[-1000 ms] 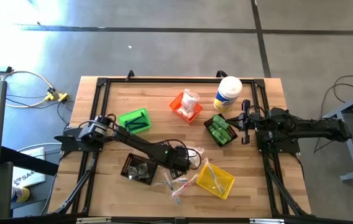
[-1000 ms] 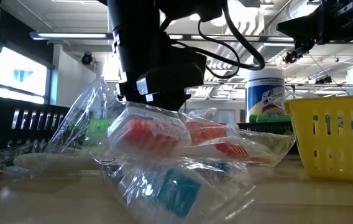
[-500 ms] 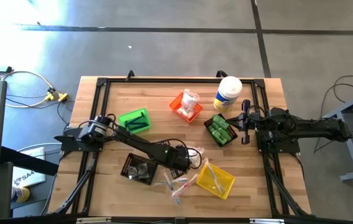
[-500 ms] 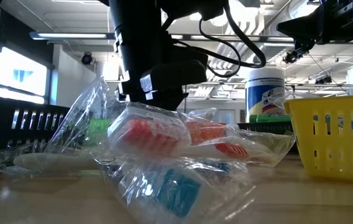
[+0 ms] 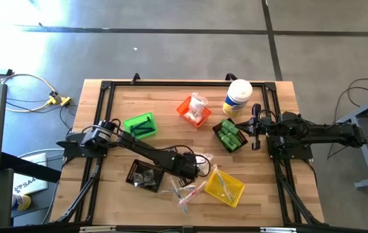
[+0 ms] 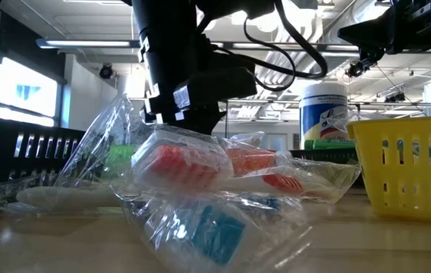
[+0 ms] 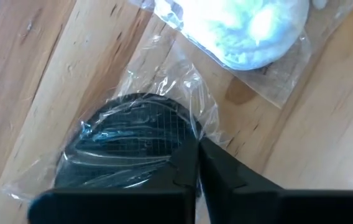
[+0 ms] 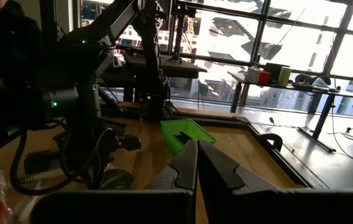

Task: Pick & Place Travel size toiletries
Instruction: Put the black hairbrush into the bottom black bin

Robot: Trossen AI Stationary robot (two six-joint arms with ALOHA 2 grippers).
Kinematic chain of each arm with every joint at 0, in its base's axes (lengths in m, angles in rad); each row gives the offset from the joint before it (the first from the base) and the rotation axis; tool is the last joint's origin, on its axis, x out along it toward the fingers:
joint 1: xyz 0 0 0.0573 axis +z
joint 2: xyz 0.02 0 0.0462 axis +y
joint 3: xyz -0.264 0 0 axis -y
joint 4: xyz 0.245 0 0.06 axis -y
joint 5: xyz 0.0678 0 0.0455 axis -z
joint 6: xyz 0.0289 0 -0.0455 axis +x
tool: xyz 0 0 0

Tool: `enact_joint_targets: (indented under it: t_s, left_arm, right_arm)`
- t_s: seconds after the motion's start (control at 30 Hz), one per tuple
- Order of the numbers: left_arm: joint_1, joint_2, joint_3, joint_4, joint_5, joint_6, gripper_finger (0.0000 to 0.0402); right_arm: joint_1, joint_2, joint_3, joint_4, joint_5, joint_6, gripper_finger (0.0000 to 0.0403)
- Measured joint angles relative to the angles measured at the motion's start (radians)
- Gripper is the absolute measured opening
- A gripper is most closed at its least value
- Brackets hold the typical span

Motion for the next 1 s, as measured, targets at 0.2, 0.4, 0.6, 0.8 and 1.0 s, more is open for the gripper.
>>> enact_joint_targets:
  t_s: [0.2,0.4,0.6,0.8,1.0]
  left_arm:
    - [0.0,0.005,-0.002,0.034,0.003,0.001,0.0001]
    - [0.0,0.005,-0.002,0.035,0.006,0.006,0.0]
    - [0.0,-0.001,-0.002,0.029,0.007,0.009,0.0]
    - [0.0,-0.007,0.054,-0.08,0.007,0.021,0.0]
    - [0.0,-0.013,0.193,-0.255,-0.026,0.059,0.0]
  right_arm:
    - [0.0,0.0,0.0,-0.001,0.0,0.0,0.0005]
    - [0.0,0.0,0.0,-0.005,0.0,0.0,0.0005]
    - [0.0,0.0,0.0,-0.005,0.0,0.0,0.0005]
    - [0.0,0.0,0.0,-0.005,0.0,0.0,0.0005]
    - [0.0,0.0,0.0,-0.005,0.0,0.0,0.0005]
